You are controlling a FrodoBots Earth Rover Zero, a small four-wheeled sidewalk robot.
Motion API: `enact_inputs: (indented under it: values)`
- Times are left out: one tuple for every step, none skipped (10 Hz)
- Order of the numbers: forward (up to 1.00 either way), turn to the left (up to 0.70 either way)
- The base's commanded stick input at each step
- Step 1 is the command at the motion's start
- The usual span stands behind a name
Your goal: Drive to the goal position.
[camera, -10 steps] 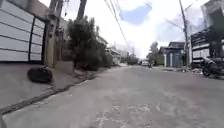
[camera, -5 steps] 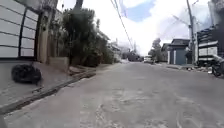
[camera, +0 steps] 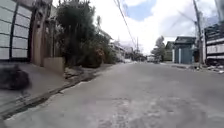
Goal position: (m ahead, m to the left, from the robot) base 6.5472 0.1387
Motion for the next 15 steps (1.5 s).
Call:
enact_inputs:
  values:
    - [1.00,0.02]
    - [1.00,0.02]
    - [1.00,0.02]
    - [1.00,0.02]
    - [1.00,0.02]
    - [1.00,0.02]
    - [1.00,0.02]
    - [1.00,0.02]
    - [1.00,0.02]
    - [1.00,0.02]
    - [1.00,0.02]
    - [1.00,0.02]
    - [1.00,0.02]
    - [1.00,0.02]
    - [1.00,0.02]
